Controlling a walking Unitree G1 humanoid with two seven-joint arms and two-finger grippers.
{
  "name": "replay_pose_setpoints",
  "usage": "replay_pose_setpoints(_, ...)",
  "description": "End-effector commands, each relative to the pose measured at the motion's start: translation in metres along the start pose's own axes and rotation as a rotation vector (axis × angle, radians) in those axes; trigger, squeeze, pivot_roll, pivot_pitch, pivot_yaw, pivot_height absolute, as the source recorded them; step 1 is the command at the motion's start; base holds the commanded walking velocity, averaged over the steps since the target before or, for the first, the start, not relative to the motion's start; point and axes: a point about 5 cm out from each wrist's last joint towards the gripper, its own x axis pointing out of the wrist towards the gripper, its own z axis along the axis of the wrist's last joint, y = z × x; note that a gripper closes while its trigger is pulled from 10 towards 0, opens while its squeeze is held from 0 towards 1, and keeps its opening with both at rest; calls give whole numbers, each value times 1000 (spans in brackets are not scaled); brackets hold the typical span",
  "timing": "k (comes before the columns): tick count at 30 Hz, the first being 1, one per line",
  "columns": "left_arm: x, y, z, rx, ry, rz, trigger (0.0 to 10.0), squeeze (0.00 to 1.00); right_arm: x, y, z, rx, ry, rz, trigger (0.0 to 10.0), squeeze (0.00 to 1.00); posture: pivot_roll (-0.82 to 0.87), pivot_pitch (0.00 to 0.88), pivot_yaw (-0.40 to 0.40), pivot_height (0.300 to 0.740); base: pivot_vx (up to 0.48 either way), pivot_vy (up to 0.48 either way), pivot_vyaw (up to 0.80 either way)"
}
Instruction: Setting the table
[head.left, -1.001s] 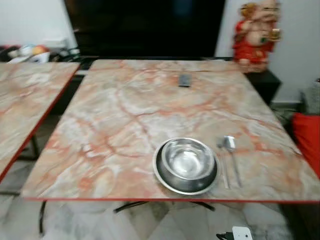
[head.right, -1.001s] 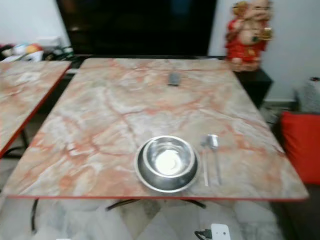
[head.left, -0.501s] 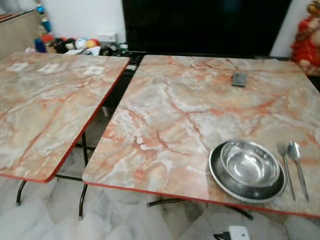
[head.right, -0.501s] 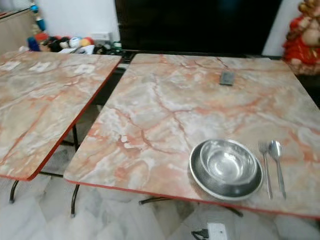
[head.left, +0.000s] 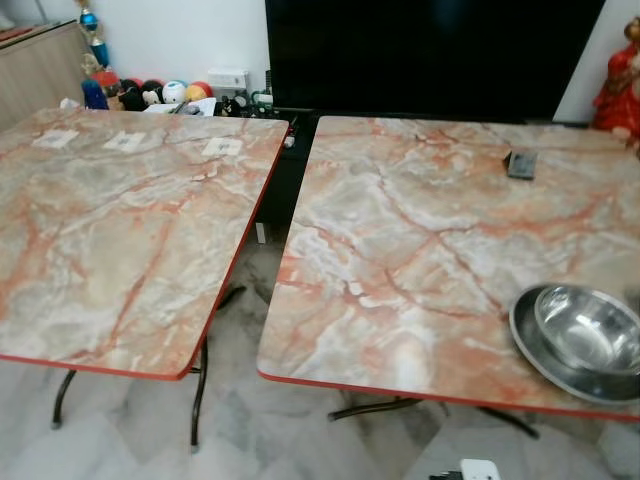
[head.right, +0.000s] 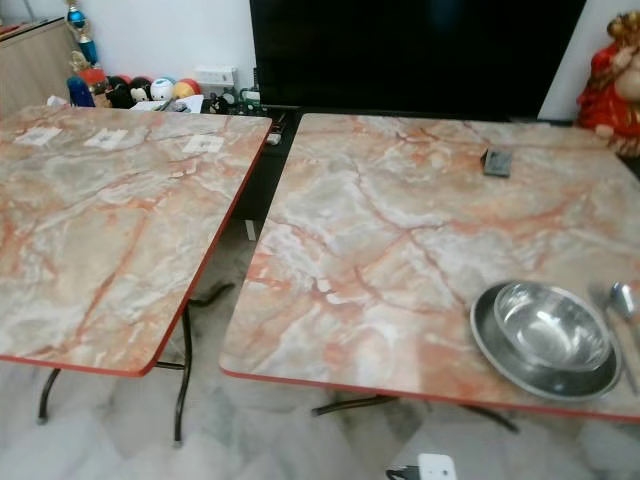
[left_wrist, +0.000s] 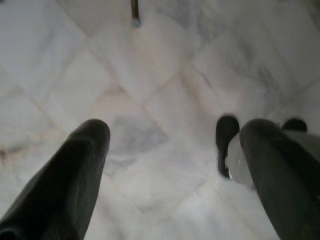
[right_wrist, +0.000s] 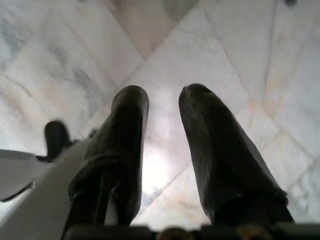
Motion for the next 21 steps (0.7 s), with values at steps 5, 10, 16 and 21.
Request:
replay_pose_setpoints(5, -2, 11, -3, -3, 21, 20, 10000, 0, 1, 11, 0, -6, 10, 30, 10000, 0, 19, 39, 6, 740, 0, 480, 0)
replay_pose_setpoints(10, -1, 6, -3, 0, 18, 15, 10000, 0, 1, 24, -1, -9, 17, 48, 10000, 0, 23, 33, 5, 740, 0, 480, 0)
replay_pose_setpoints(16, -1, 1, -4, 1, 19, 8, 10000, 0, 1, 36, -3, -13, 21, 64, 10000, 0, 23, 30, 5, 740, 0, 480, 0)
replay_pose_setpoints(21, -2, 4, -7, -1, 23, 10, 10000, 0, 1, 54, -3, -13, 19, 86, 10000, 0, 26, 37, 2, 740, 0, 480, 0)
